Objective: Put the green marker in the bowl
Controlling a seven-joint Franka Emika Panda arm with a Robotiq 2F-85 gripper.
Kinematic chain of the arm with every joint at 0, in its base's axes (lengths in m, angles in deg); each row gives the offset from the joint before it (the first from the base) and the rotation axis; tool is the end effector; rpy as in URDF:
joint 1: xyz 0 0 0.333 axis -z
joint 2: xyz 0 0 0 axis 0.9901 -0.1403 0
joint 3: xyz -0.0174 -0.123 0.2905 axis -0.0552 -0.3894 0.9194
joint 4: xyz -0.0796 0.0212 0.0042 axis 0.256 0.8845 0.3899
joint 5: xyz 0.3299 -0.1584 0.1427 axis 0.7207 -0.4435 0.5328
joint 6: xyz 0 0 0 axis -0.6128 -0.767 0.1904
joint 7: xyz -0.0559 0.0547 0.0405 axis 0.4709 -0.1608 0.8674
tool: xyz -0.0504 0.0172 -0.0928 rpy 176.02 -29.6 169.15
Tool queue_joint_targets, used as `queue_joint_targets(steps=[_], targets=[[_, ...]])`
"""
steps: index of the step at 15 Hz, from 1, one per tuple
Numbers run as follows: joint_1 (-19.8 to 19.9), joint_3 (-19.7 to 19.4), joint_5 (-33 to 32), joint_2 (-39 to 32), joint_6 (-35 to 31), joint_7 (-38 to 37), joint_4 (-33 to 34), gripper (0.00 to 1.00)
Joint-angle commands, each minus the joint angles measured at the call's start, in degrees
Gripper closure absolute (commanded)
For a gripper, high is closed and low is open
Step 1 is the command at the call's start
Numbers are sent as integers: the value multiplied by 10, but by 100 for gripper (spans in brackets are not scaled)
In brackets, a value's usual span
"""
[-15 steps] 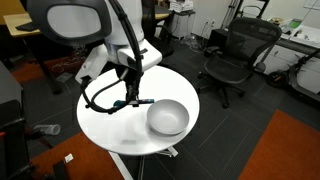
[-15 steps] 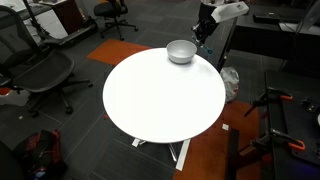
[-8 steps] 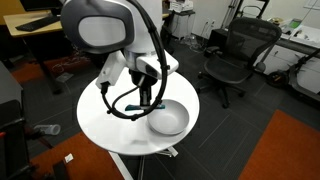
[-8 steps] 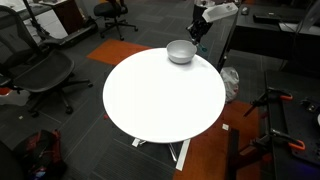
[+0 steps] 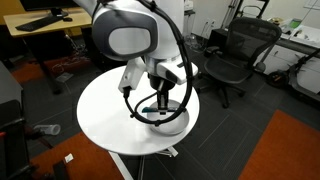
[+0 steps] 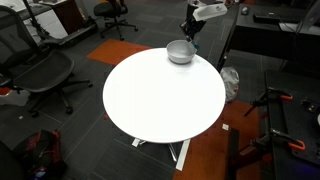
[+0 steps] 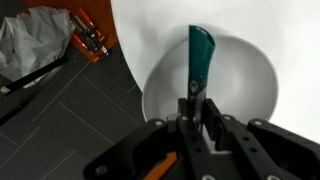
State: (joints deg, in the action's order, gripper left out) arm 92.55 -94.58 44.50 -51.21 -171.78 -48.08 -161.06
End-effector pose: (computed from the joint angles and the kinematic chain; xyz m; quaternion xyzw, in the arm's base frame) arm 0.5924 -0.2393 0.2521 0.9299 -0.3636 0.0483 0.0272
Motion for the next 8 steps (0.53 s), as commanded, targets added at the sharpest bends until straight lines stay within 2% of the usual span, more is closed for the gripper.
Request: queue_joint_targets(steps=[1, 6, 8], targets=[[-3, -5, 13, -33, 9, -23, 51, 95], [-3, -4, 16, -64, 15, -39, 91, 95], [-3, -3, 18, -73, 18, -44, 102, 54]])
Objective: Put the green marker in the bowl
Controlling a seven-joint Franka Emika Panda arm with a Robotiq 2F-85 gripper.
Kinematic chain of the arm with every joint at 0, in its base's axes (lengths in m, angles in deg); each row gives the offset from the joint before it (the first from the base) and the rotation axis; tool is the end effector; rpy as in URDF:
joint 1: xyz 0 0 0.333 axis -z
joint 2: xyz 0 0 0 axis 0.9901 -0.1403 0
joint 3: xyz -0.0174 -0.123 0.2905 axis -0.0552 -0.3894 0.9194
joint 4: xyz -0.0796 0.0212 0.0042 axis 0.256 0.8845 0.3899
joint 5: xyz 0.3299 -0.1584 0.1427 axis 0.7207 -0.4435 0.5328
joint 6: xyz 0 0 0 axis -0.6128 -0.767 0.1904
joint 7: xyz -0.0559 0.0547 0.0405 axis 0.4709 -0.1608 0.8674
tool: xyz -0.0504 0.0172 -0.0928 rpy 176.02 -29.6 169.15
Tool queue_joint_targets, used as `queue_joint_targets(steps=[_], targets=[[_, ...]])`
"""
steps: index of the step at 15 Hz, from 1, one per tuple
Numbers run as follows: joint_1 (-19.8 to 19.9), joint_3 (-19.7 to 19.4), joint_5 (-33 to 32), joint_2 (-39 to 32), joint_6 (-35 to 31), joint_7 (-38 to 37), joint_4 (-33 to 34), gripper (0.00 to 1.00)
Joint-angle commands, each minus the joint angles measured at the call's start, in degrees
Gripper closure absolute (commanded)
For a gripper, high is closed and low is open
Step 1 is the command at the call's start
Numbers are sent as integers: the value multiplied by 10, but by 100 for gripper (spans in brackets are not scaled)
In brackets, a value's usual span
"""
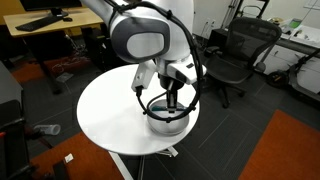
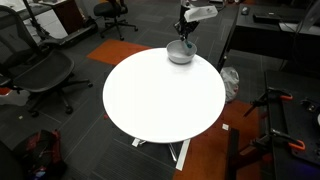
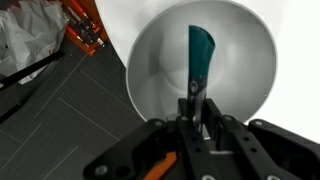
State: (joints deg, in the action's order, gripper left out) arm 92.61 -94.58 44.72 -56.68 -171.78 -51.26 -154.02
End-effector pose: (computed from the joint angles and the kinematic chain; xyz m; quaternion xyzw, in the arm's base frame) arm 0.6225 -0.2472 0.2426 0.9203 -0.3846 0.0636 0.0324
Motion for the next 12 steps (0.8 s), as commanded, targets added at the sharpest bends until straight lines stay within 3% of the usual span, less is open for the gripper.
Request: queue_joint_targets(steps=[1, 7, 8, 12], targets=[[-2, -2, 18, -22, 18, -11, 36, 49], [10, 10, 38, -10, 25, 17, 39, 5], [10, 10, 38, -6, 24, 20, 37, 0], [11, 11, 38, 10, 22, 28, 25, 0]])
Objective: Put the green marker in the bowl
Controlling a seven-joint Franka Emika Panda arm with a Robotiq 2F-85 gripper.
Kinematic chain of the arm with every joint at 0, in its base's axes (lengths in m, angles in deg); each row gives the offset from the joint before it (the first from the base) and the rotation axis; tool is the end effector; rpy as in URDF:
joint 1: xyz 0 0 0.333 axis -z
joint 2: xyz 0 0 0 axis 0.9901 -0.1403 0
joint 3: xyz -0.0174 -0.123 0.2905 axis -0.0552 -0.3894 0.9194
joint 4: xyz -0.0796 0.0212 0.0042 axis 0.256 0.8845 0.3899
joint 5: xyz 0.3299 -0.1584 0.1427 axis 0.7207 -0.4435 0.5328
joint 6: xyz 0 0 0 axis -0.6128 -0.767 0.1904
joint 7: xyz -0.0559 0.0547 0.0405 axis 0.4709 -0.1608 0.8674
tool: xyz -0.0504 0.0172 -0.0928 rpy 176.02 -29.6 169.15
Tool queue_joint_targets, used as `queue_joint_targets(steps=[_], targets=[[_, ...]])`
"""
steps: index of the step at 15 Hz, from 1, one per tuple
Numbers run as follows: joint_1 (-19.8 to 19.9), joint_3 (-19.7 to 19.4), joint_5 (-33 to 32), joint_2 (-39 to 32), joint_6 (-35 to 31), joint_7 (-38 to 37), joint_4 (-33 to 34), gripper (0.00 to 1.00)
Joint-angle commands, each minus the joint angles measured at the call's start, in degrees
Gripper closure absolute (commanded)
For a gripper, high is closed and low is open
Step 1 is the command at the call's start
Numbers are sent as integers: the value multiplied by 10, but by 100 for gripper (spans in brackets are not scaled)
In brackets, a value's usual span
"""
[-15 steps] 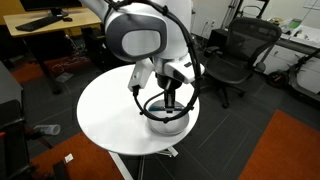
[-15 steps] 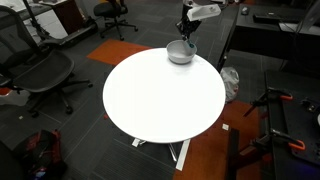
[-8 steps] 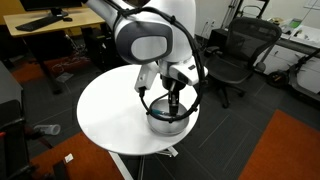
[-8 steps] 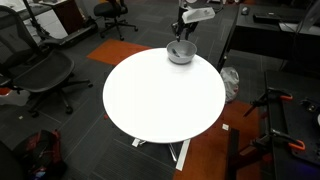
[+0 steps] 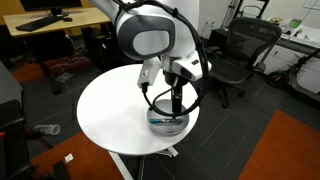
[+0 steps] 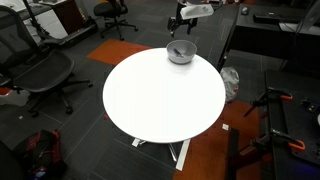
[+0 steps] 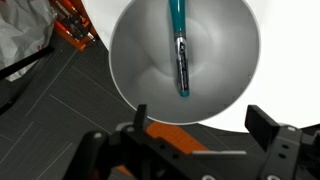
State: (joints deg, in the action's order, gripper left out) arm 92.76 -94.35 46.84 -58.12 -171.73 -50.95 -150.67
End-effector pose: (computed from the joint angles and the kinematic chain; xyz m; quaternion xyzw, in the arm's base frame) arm 0.6381 -0.2499 0.2507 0.9165 -0.3915 0.0803 0.0204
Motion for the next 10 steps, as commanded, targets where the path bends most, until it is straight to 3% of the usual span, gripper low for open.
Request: queue_joint_targets(steps=[1, 10], targets=[[12, 10, 19, 29, 20, 29, -13, 0], [11, 4, 11, 22, 10, 35, -2, 0]])
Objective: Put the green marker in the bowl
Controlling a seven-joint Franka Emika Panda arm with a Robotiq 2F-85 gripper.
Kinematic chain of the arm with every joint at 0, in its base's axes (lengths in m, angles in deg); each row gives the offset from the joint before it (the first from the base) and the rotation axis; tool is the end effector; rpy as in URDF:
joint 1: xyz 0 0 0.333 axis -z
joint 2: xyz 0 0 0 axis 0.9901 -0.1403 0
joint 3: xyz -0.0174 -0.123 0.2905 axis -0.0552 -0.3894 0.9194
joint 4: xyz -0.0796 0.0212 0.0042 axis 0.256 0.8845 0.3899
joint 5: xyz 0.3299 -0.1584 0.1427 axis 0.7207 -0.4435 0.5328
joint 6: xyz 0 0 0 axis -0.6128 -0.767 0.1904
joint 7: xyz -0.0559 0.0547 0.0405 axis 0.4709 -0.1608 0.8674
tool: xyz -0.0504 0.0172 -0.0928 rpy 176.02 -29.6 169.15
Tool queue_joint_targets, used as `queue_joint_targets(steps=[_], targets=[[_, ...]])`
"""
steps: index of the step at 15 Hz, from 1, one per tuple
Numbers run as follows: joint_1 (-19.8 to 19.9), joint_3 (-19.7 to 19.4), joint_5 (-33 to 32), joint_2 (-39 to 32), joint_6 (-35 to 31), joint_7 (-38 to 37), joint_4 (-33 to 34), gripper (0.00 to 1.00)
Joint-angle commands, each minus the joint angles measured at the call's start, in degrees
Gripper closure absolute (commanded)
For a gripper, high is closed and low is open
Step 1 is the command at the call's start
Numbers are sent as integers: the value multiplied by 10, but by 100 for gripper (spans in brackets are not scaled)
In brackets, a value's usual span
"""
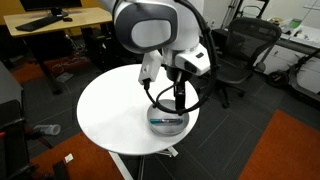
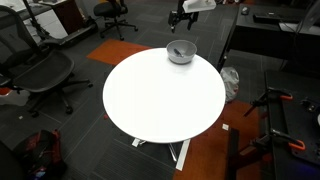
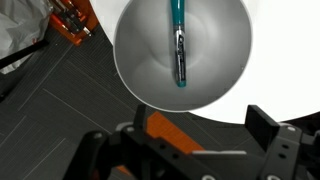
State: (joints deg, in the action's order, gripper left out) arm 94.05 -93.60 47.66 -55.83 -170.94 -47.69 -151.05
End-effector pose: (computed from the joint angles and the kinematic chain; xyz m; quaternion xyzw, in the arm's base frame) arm 0.6350 -0.2565 0.2724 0.9221 -0.3765 0.0887 0.0108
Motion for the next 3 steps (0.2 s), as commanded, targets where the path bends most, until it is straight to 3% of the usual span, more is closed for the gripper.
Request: queue_joint_targets(steps=[1, 3], targets=[[-2, -3, 3, -1, 2, 2, 1, 0], [-2, -3, 3, -1, 2, 2, 1, 0]])
